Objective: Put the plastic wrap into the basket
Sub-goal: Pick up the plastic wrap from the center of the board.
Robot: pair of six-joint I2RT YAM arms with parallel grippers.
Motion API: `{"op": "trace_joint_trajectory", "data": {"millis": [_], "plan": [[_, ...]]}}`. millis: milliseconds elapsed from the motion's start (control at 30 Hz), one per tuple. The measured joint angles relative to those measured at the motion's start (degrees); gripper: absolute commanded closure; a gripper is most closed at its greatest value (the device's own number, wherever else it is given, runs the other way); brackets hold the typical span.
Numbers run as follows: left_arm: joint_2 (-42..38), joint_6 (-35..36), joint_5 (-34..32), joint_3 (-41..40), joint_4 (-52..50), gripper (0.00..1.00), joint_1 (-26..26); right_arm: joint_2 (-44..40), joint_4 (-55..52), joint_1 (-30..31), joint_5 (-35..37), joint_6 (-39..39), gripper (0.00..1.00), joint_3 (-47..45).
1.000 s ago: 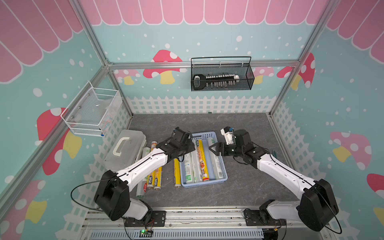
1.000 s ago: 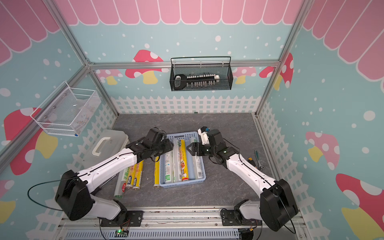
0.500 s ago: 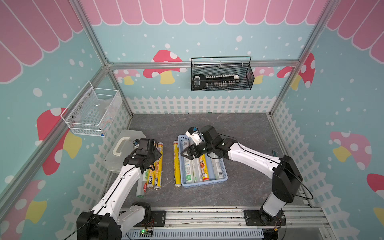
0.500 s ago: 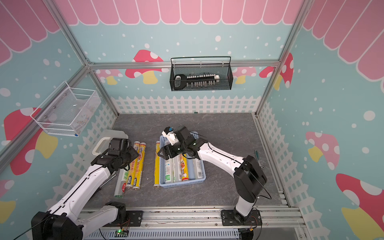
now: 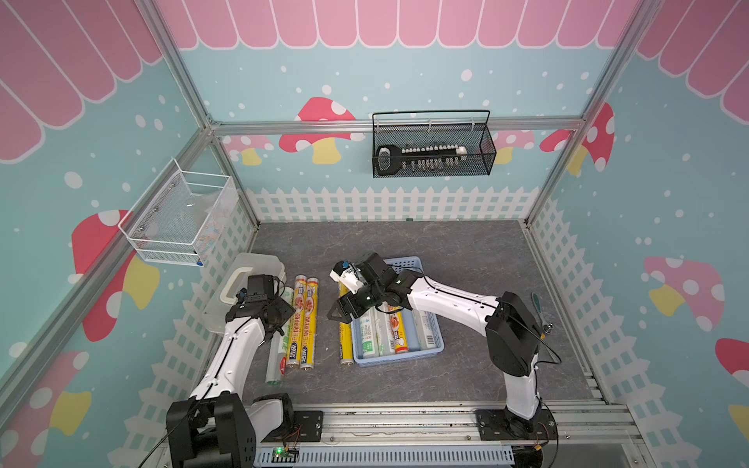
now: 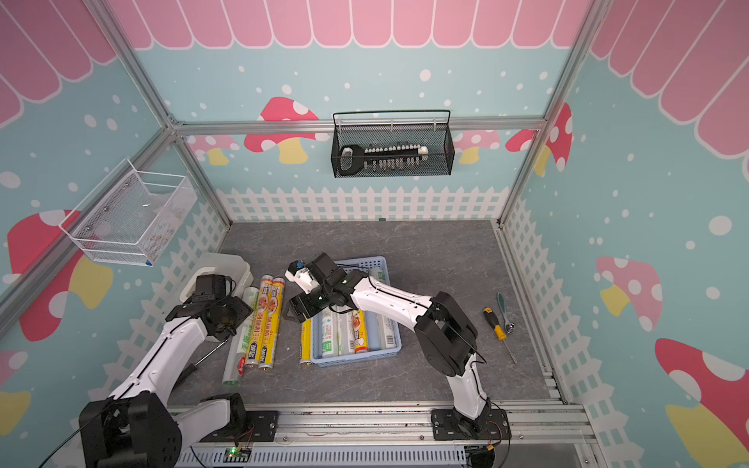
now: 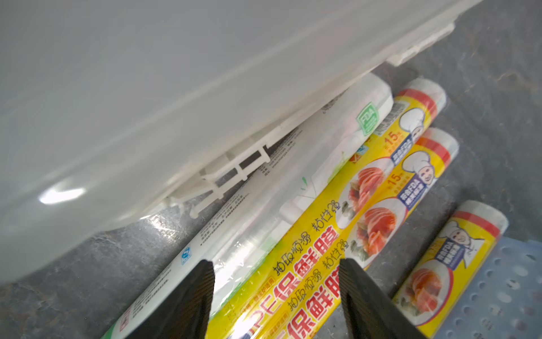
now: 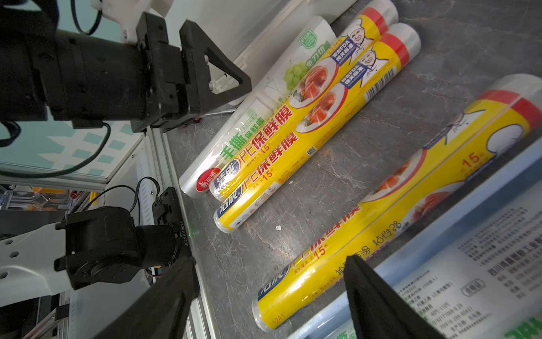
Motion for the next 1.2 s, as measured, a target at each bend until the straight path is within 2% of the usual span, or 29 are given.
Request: {"op": "trace_joint_trajectory", "data": {"millis": [267,500,600,933,1200], "plan": [[6.5,2.0,-1.8,1.0,0.9,0.30,0.1,0.2,-0.5,0.0,-1.2,0.4,0.17,0.3],[11.0,4.4,-2.6,3.3,3.1,0.34,0.2,0.2,-0.6,0.0,-1.5,0.5,0.17,0.3],[11.0,5.0,-2.5,3.5,2.8,0.36,0.1,0.2,-0.6,0.0,-1.7,0.5,0.17,0.3],[5.4,4.8,-5.7,0.3,0.8,0.30,-3.9,0.2,-0.6,0.0,-1.9,0.5,0.17,0.3],[5.3,4.5,-8.3,-1.2,0.4,0.34,-6.2,0.2,-0.6,0.0,-1.9,0.5,0.17,0.3]]}}
